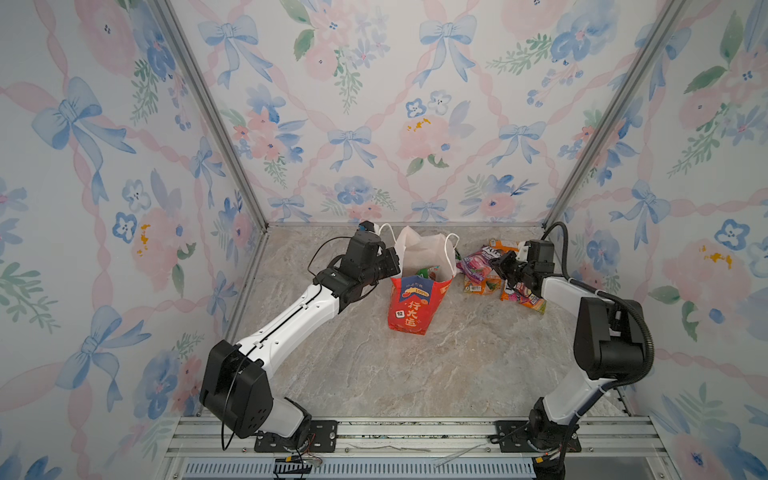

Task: Place the snacks into the paper bag
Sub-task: 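Lift the purple Fox's Berries packet upward with the right gripper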

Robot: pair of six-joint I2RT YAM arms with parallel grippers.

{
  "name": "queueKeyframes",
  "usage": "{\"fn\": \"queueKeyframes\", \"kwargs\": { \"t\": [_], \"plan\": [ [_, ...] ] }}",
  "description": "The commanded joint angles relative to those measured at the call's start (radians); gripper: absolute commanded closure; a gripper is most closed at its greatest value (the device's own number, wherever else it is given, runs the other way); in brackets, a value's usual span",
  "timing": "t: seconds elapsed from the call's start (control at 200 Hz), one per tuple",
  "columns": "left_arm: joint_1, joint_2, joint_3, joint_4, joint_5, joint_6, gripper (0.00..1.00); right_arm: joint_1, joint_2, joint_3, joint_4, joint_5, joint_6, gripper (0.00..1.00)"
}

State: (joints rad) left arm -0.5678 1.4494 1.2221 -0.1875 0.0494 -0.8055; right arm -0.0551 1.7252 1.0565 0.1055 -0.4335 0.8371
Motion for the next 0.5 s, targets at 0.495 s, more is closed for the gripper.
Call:
{"fn": "queueKeyframes", "kwargs": {
  "t": [0.495],
  "plan": [
    [0.003,-0.027,-0.024,0.003,0.028,-0.001,1.0,0.059,-0.294,0.291,-0.477,0.114,-0.334,1.0]
  ]
}}
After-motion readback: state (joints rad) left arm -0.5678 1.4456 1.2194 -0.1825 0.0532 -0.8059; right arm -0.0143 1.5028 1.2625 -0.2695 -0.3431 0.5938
